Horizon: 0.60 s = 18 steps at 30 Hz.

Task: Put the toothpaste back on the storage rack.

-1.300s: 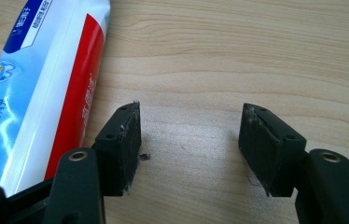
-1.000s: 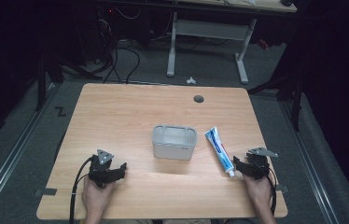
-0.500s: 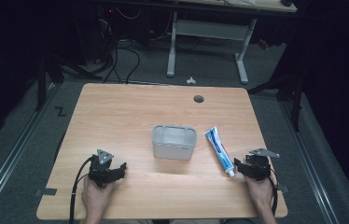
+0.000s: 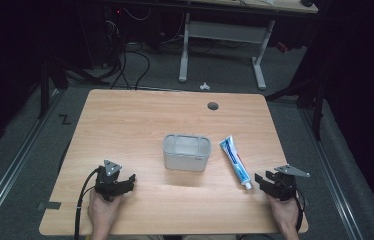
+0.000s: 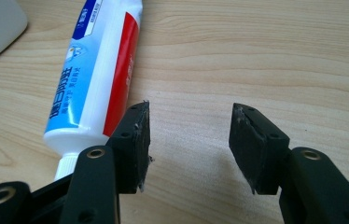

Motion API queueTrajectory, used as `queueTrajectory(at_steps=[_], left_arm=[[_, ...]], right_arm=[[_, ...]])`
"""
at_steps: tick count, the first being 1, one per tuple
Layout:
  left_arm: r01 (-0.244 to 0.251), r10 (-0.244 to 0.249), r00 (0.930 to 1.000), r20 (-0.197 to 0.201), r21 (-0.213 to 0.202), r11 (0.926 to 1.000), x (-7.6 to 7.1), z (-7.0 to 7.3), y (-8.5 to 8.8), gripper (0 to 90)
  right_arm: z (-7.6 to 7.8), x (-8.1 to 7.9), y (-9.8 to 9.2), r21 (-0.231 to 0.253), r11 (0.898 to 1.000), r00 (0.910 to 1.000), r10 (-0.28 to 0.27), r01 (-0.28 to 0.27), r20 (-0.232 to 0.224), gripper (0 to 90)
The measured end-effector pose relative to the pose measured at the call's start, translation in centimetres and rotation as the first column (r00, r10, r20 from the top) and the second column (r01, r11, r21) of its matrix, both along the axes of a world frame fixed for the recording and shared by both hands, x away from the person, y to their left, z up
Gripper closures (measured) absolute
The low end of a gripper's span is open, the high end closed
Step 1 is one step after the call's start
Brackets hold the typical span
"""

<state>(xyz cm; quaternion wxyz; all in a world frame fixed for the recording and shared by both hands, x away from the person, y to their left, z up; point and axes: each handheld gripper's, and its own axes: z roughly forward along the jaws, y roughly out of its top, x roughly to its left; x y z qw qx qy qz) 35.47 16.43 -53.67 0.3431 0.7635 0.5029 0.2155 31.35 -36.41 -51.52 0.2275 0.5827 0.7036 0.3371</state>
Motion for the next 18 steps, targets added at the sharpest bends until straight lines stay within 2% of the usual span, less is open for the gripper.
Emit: queueTrajectory(at_steps=[7, 10, 18], left_arm=[[0.000, 0.000, 1.0000, 0.000, 0.000, 1.0000, 0.0, 0.0, 0.0, 25.4], [0.000, 0.000, 1.0000, 0.000, 0.000, 1.0000, 0.0, 0.0, 0.0, 25.3], [0.000, 0.000, 1.0000, 0.000, 0.000, 1.0000, 0.0, 0.0, 0.0, 25.3]], right_arm=[[0.6, -0.7, 0.6, 0.002, 1.000, 0.9992, 0.029, -0.029, 0.026, 48.9], [0.9, -0.7, 1.1, -0.014, 0.999, 0.9981, 0.050, -0.049, 0.038, 48.8], [2.1, -0.8, 2.1, -0.026, 0.996, 0.9953, 0.088, -0.087, 0.039, 48.8]])
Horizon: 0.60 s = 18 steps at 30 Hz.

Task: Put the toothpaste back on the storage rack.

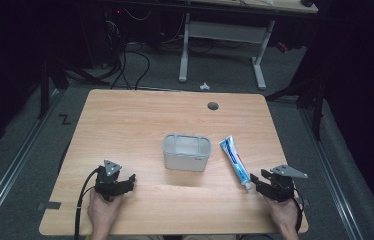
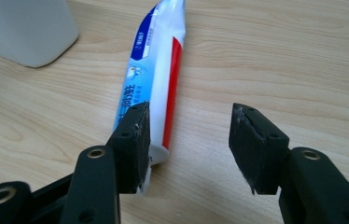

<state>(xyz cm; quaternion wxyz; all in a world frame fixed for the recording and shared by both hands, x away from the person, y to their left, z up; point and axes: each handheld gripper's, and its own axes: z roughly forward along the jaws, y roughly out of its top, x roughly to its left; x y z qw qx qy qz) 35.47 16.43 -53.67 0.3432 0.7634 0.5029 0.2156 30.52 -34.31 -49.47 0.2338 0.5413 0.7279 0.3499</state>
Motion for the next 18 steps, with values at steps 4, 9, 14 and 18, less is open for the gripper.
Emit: queueTrajectory(at_steps=[4, 9, 14, 18], left_arm=[[0.001, -0.001, 1.0000, -0.001, 0.002, 1.0000, 0.0, 0.0, 0.0, 25.3], [0.001, -0.001, 1.0000, -0.001, 0.001, 1.0000, 0.0, 0.0, 0.0, 25.3], [0.001, -0.001, 1.0000, -0.001, 0.001, 1.0000, 0.0, 0.0, 0.0, 25.2], [0.001, -0.001, 1.0000, -0.001, 0.002, 1.0000, 0.0, 0.0, 0.0, 25.2]], right_arm=[[0.3, 0.2, 0.6, 0.006, 1.000, 0.9998, 0.018, -0.018, -0.001, 48.6], [1.1, 0.8, 1.7, -0.007, 0.999, 0.9986, 0.052, -0.052, -0.012, 47.5], [2.1, 2.1, 2.7, -0.032, 0.996, 0.9965, 0.081, -0.081, -0.024, 47.0], [2.6, 3.3, 3.2, -0.041, 0.995, 0.9945, 0.089, -0.092, -0.055, 46.6]])
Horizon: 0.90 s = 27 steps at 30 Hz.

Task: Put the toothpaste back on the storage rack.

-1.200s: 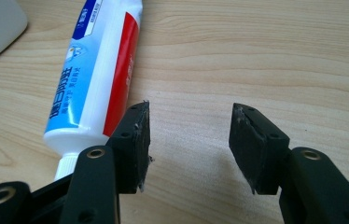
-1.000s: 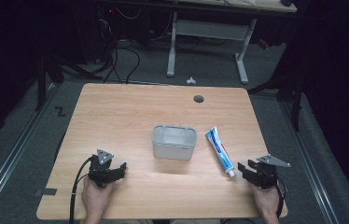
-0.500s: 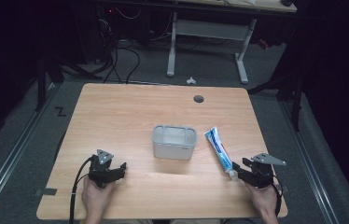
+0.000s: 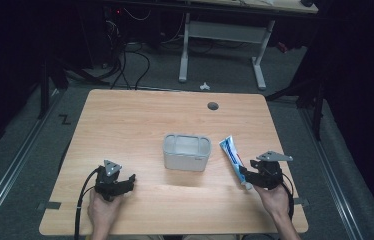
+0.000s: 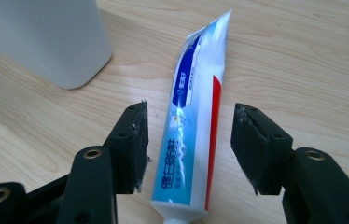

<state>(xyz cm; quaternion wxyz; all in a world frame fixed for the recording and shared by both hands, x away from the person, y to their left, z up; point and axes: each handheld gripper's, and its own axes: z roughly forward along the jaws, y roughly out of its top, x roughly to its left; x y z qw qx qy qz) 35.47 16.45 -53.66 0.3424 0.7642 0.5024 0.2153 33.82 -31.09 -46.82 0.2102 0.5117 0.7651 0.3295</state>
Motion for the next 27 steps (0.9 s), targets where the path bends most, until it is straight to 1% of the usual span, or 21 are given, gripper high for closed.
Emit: queueTrajectory(at_steps=[1, 2, 4, 7, 8, 9, 11, 12, 13, 16, 20, 21, 22, 27], left_arm=[[0.000, 0.000, 1.0000, 0.000, 0.000, 1.0000, 0.0, 0.0, 0.0, 25.2], [0.000, 0.000, 1.0000, 0.000, 0.000, 1.0000, 0.0, 0.0, 0.0, 25.2], [0.000, 0.000, 1.0000, 0.000, 0.000, 1.0000, 0.0, 0.0, 0.0, 25.2], [0.000, 0.000, 1.0000, 0.000, 0.000, 1.0000, 0.0, 0.0, 0.0, 25.2], [0.000, 0.000, 1.0000, 0.000, 0.000, 1.0000, 0.0, 0.0, 0.0, 25.2], [0.000, 0.000, 1.0000, 0.000, 0.000, 1.0000, 0.0, 0.0, 0.0, 25.2], [0.000, 0.000, 1.0000, 0.000, 0.000, 1.0000, 0.0, 0.0, 0.0, 25.2], [0.000, 0.000, 1.0000, 0.000, 0.000, 1.0000, 0.0, 0.0, 0.0, 25.2], [0.000, 0.000, 1.0000, 0.000, 0.000, 1.0000, 0.0, 0.0, 0.0, 25.2], [0.000, 0.000, 1.0000, 0.000, 0.000, 1.0000, 0.0, 0.0, 0.0, 25.2], [0.000, 0.000, 1.0000, 0.000, 0.000, 1.0000, 0.0, 0.0, 0.0, 25.2], [0.000, 0.000, 1.0000, 0.000, 0.000, 1.0000, 0.0, 0.0, 0.0, 25.2], [0.001, -0.001, 1.0000, 0.000, 0.001, 1.0000, 0.0, 0.0, 0.0, 25.2], [0.002, -0.002, 1.0000, 0.000, 0.001, 1.0000, 0.0, 0.0, 0.0, 25.1]], right_arm=[[0.1, 0.4, 0.1, -0.004, 1.000, 0.9999, 0.004, -0.004, -0.010, 46.2], [0.1, 0.4, 0.1, -0.004, 1.000, 0.9999, 0.004, -0.004, -0.010, 46.2], [0.3, 1.3, 0.5, -0.019, 1.000, 0.9991, 0.013, -0.013, -0.041, 45.1], [0.5, 1.9, 0.7, -0.032, 0.999, 0.9984, 0.012, -0.014, -0.054, 44.5], [0.7, 2.7, 0.9, -0.042, 0.999, 0.9975, 0.007, -0.010, -0.071, 43.8], [0.7, 3.1, 1.0, -0.047, 0.999, 0.9967, 0.007, -0.011, -0.080, 43.2], [0.8, 3.8, 1.1, -0.053, 0.998, 0.9958, 0.008, -0.013, -0.091, 42.6], [0.8, 3.8, 1.1, -0.053, 0.998, 0.9958, 0.008, -0.013, -0.091, 42.6], [0.9, 4.5, 1.3, -0.057, 0.998, 0.9933, 0.005, -0.011, -0.116, 41.8], [0.9, 5.4, 1.6, -0.066, 0.998, 0.9911, 0.008, -0.017, -0.133, 41.1], [0.8, 6.7, 2.2, -0.093, 0.995, 0.9862, 0.001, -0.017, -0.166, 39.8], [0.7, 6.9, 2.2, -0.092, 0.996, 0.9860, 0.005, -0.021, -0.167, 39.6], [0.6, 7.2, 2.3, -0.094, 0.995, 0.9831, 0.000, -0.017, -0.183, 39.0], [0.0, 8.5, 2.7, -0.116, 0.993, 0.9733, -0.018, -0.009, -0.229, 38.5]])
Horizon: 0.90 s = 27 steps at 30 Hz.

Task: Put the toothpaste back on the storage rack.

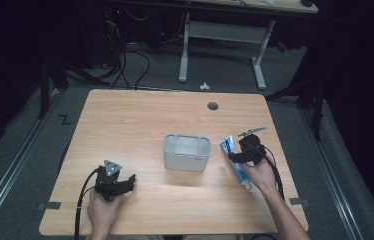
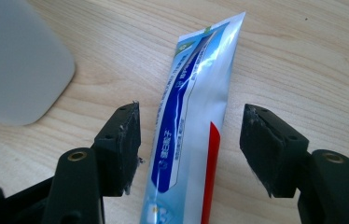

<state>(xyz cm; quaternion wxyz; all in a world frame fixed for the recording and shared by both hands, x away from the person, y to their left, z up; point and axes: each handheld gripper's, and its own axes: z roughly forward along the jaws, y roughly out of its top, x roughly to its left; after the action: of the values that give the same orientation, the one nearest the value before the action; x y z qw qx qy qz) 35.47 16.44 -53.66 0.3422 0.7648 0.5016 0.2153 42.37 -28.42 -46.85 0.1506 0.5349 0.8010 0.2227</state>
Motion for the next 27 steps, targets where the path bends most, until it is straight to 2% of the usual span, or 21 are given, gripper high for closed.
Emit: queueTrajectory(at_steps=[3, 9, 18, 19, 24, 27], left_arm=[[0.000, 0.000, 1.0000, 0.000, 0.000, 1.0000, 0.0, 0.0, 0.0, 25.1], [0.000, 0.000, 1.0000, 0.000, 0.000, 1.0000, 0.0, 0.0, 0.0, 25.0], [0.001, -0.001, 1.0000, 0.000, 0.000, 1.0000, 0.0, 0.0, 0.0, 25.0], [0.001, -0.001, 1.0000, 0.000, 0.000, 1.0000, 0.0, 0.0, 0.0, 25.0], [0.002, -0.002, 1.0000, 0.000, 0.000, 1.0000, 0.0, 0.0, 0.0, 25.0], [0.002, -0.002, 1.0000, 0.000, 0.000, 1.0000, 0.0, 0.0, 0.0, 25.0]], right_arm=[[-0.2, 0.7, 0.0, 0.002, 1.000, 0.9998, -0.005, 0.005, -0.018, 39.0], [-1.1, 1.9, -0.1, 0.005, 1.000, 0.9960, -0.020, 0.021, -0.087, 38.8], [-1.7, 3.1, 0.3, -0.002, 1.000, 0.9845, -0.026, 0.027, -0.173, 41.5], [-1.9, 3.2, 0.3, 0.002, 1.000, 0.9858, -0.020, 0.020, -0.167, 42.5], [-2.1, 3.5, 0.3, 0.010, 1.000, 0.9802, -0.024, 0.026, -0.197, 43.5], [-2.0, 3.6, 0.5, -0.005, 1.000, 0.9780, -0.026, 0.026, -0.207, 44.2]])
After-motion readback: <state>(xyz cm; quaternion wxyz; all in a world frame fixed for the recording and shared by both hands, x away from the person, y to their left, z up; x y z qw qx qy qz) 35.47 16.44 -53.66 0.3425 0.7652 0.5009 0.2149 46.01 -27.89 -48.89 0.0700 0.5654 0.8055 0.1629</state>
